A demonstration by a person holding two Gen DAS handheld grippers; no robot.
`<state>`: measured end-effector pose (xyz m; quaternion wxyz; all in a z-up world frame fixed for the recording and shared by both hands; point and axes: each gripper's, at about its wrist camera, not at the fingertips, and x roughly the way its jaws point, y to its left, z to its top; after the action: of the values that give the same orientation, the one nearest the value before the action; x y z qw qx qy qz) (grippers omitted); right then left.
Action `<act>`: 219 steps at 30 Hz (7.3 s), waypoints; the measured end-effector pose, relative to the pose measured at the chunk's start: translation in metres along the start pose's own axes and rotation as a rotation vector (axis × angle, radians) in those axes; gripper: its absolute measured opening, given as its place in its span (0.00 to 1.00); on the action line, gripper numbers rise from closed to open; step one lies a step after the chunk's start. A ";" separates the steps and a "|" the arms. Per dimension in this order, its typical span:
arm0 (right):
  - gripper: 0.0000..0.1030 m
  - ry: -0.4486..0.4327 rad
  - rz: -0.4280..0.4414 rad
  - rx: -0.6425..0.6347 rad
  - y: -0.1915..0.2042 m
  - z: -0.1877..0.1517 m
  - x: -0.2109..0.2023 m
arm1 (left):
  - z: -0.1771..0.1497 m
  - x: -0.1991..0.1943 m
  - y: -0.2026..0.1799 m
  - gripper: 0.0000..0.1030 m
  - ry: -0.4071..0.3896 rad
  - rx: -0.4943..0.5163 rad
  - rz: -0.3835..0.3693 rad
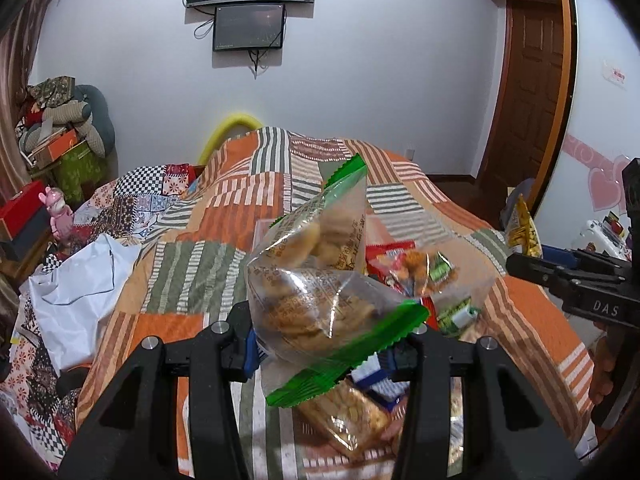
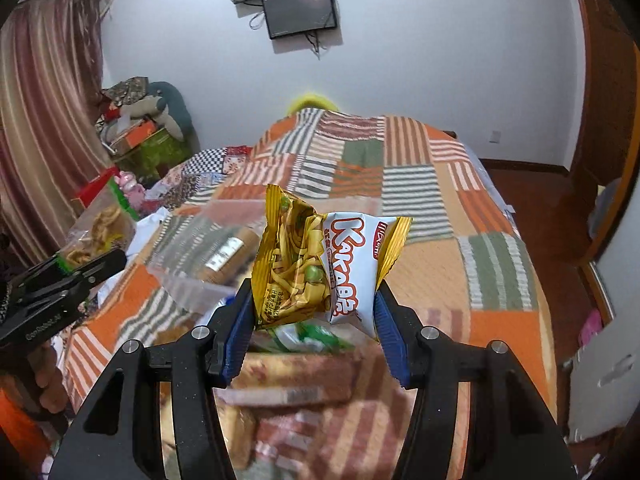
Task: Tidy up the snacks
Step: 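Lift both bags over the clear box and open both tools to drop them, then grasp the cracker pack with the left tool while the right tool grasps the square bread-biscuit pack, then carry both packs over the clear box and release them inside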
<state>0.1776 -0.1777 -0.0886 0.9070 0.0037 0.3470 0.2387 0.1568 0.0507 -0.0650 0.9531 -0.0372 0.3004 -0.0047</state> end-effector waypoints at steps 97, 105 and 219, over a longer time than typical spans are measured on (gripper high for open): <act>0.76 0.189 0.104 -0.094 0.054 -0.083 0.012 | -0.091 -0.006 0.022 0.80 0.269 -0.008 0.006; 0.82 0.225 0.140 -0.131 0.071 -0.094 0.023 | -0.116 -0.010 0.022 0.80 0.296 -0.024 0.008; 0.74 -0.010 -0.020 0.005 -0.010 0.044 0.057 | 0.033 0.135 -0.036 0.45 0.225 0.006 -0.061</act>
<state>0.2465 -0.1542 -0.0928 0.9110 0.0037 0.3431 0.2289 0.2871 0.0123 -0.1126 0.9129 -0.0426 0.4042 -0.0388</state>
